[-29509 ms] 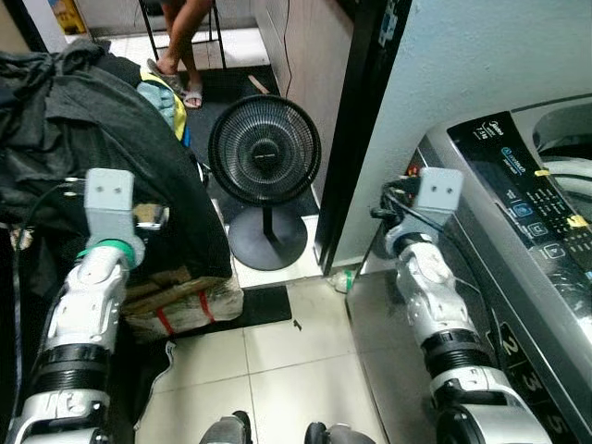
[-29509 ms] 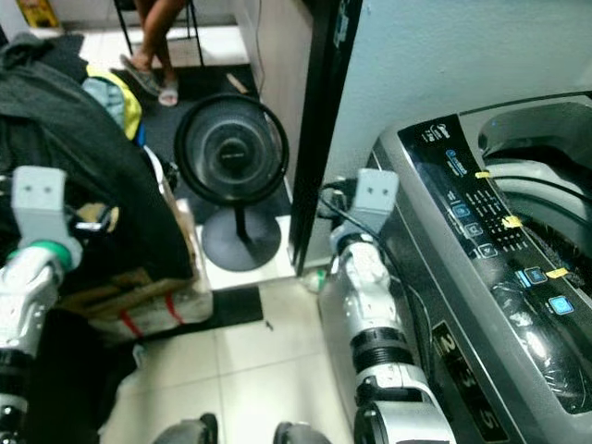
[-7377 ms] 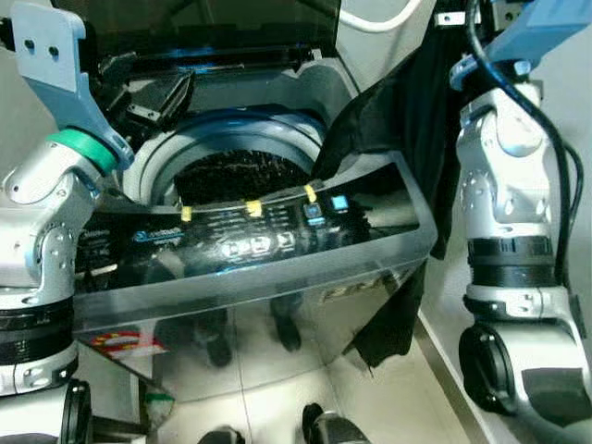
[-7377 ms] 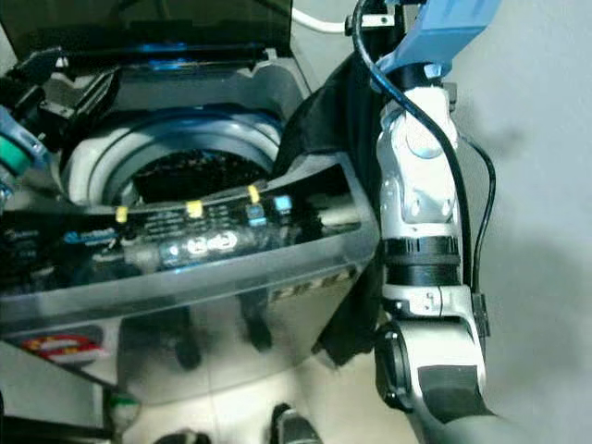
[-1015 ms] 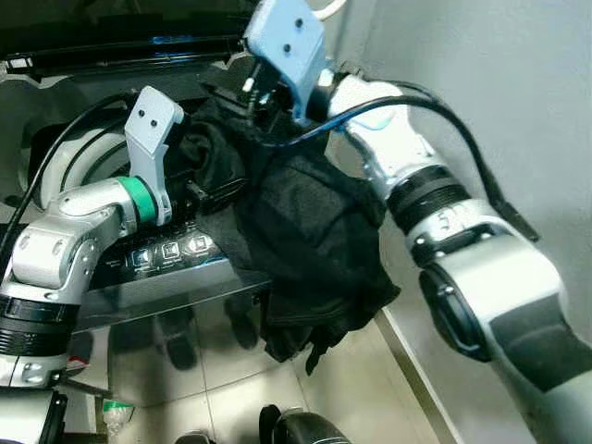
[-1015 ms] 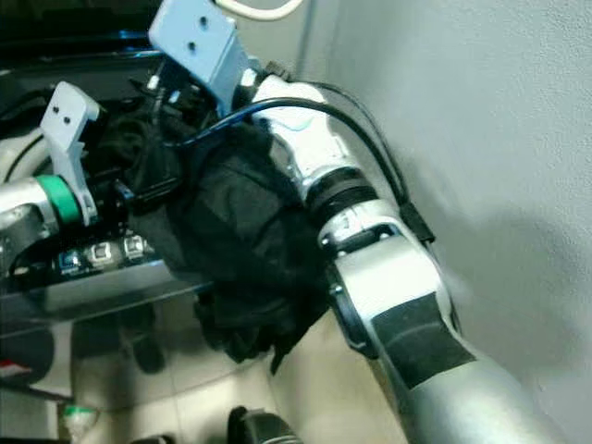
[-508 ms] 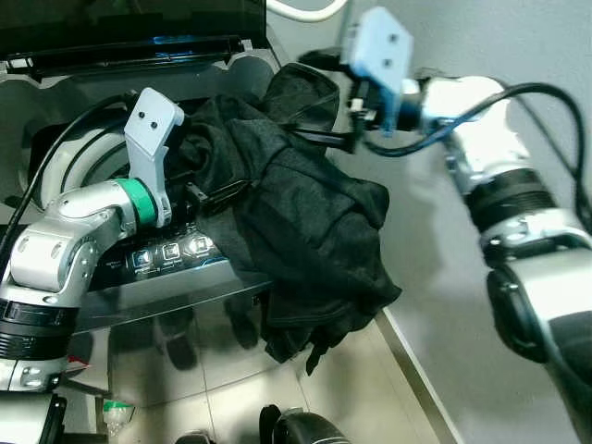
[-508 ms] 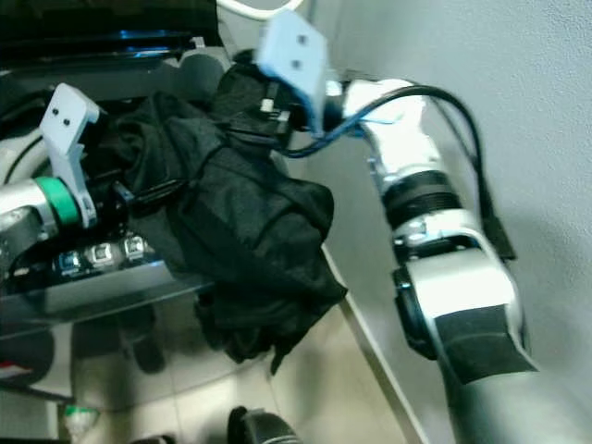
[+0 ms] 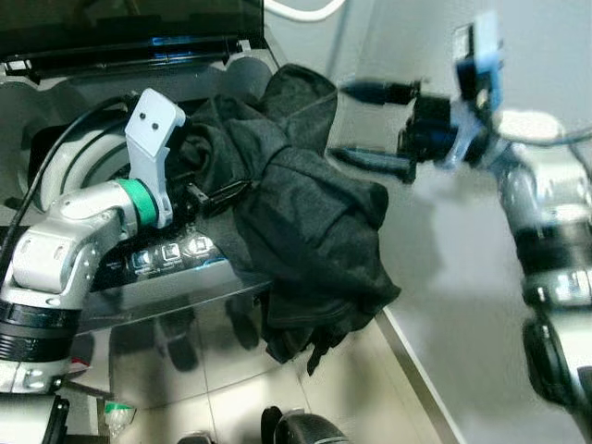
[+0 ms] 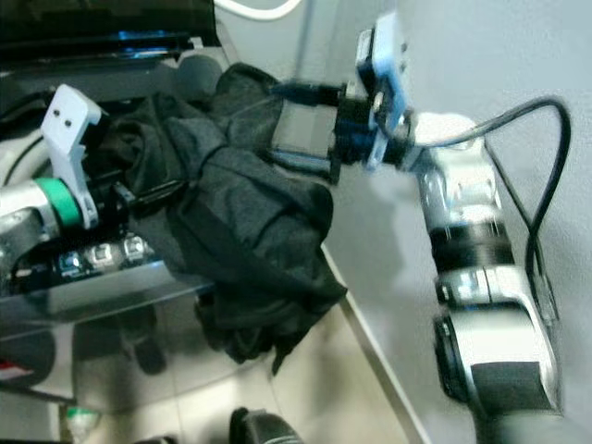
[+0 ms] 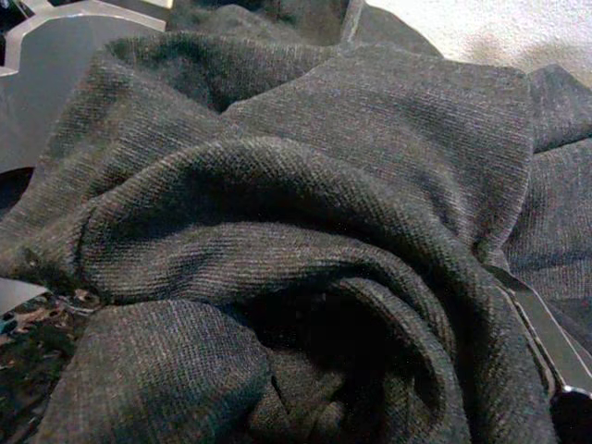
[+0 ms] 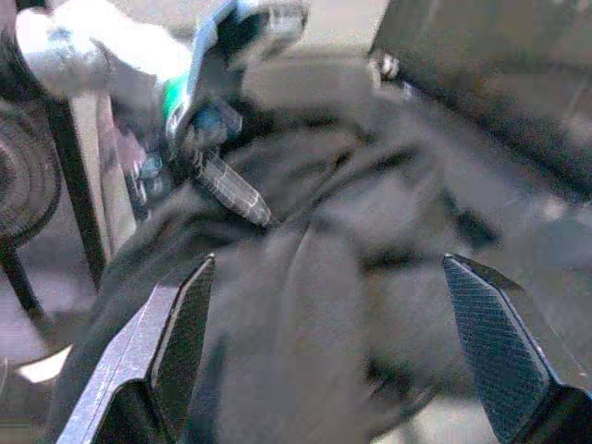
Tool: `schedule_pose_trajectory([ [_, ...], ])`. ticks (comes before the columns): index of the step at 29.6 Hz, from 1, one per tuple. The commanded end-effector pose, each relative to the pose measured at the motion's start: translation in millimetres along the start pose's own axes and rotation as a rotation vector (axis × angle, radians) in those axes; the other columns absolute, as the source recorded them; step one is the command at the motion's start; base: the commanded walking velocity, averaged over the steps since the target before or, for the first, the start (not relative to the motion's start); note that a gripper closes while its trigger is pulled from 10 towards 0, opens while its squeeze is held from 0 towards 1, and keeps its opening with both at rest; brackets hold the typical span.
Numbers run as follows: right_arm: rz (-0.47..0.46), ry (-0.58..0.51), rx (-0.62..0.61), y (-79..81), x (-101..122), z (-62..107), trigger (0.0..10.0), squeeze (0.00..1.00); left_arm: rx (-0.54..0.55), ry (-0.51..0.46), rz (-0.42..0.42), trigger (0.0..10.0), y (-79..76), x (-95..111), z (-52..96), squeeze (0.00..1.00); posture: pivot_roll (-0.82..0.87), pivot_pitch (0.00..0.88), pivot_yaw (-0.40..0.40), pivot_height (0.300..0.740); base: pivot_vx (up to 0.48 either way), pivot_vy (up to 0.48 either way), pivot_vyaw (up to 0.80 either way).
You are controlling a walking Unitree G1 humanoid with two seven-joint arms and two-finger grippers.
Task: Clothes washing
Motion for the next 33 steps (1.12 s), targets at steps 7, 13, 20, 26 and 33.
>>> schedule_pose_trajectory([
  [7,0.050,0.068,0.055,31.7,-6.1,-17.4,10.0,0.00,-0.004,0.111,0.042,10.0,-2.5,-27.7,-0.1,0.00,0.07,0.145,-0.049,0.740,0.000,0.000,0.00],
  [13,0.143,0.161,0.017,39.1,-23.5,-31.0,10.0,0.00,-0.003,0.111,0.038,10.0,-1.4,-26.7,0.2,0.00,0.08,0.142,-0.046,0.740,0.000,0.000,0.00],
  [20,0.198,0.233,-0.052,40.7,-39.3,-42.6,10.0,0.00,-0.002,0.106,0.032,10.0,-0.6,-25.0,0.9,0.00,0.08,0.138,-0.046,0.740,0.000,0.000,0.00],
  [26,0.169,0.262,-0.079,41.5,-48.6,-44.8,10.0,0.00,0.000,0.104,0.029,10.0,0.4,-23.8,1.6,0.00,0.09,0.132,-0.045,0.740,0.000,0.000,0.00],
  [33,0.055,0.210,-0.086,44.0,-54.6,-47.3,0.0,0.00,0.004,0.093,0.019,10.0,1.5,-21.0,3.2,0.00,0.09,0.121,-0.045,0.740,0.000,0.000,0.00],
])
Point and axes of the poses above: a point about 5 cm out from each wrist's last joint towards the gripper, its own z axis pointing back from the gripper into the wrist, its own x axis along the axis of the wrist's last joint, y = z × x, the point moved 2 cm from there along -z, pointing out of the wrist towards the gripper, and after that the axes turned 1 degree about z, right-handed, at the moved point
